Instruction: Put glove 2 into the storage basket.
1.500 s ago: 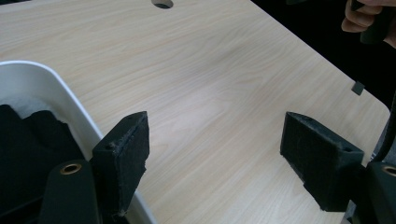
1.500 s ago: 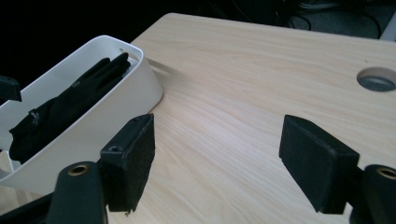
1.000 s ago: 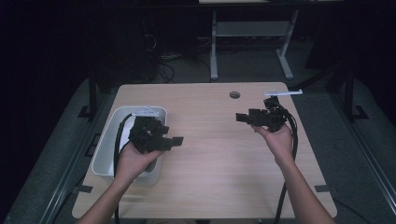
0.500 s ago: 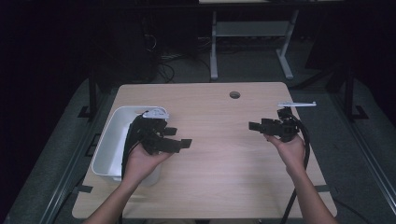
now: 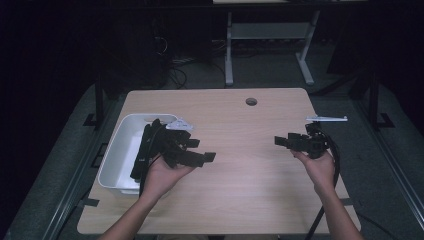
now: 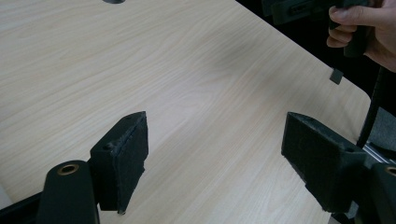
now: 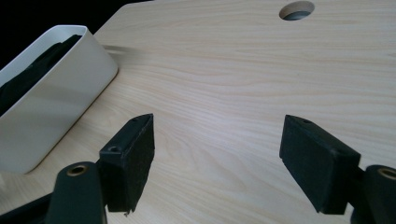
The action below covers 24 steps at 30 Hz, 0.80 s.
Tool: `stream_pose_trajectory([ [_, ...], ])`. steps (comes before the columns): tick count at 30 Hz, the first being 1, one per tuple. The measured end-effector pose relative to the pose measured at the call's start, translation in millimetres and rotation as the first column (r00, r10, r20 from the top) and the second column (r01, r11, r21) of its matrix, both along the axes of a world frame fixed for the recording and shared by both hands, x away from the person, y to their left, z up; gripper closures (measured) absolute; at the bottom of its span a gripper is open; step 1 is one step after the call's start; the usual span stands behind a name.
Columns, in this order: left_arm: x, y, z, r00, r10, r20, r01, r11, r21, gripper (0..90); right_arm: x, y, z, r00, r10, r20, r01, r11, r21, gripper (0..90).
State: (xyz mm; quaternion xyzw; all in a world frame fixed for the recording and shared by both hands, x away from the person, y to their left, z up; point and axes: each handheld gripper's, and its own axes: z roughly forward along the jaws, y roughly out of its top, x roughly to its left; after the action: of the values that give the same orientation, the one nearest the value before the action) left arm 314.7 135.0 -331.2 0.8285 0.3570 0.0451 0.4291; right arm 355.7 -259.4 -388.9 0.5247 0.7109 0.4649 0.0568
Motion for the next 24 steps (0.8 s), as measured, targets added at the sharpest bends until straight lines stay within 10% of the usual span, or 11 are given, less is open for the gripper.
stream_pose_trajectory([
  [24,-6.7,-15.3,-18.9,0.9998,-0.015,-0.009,0.015,0.9999,-0.004,22.7,-25.3,-31.3,-22.0,0.9988,-0.042,-0.023,0.041,0.9988,-0.025,26.1],
])
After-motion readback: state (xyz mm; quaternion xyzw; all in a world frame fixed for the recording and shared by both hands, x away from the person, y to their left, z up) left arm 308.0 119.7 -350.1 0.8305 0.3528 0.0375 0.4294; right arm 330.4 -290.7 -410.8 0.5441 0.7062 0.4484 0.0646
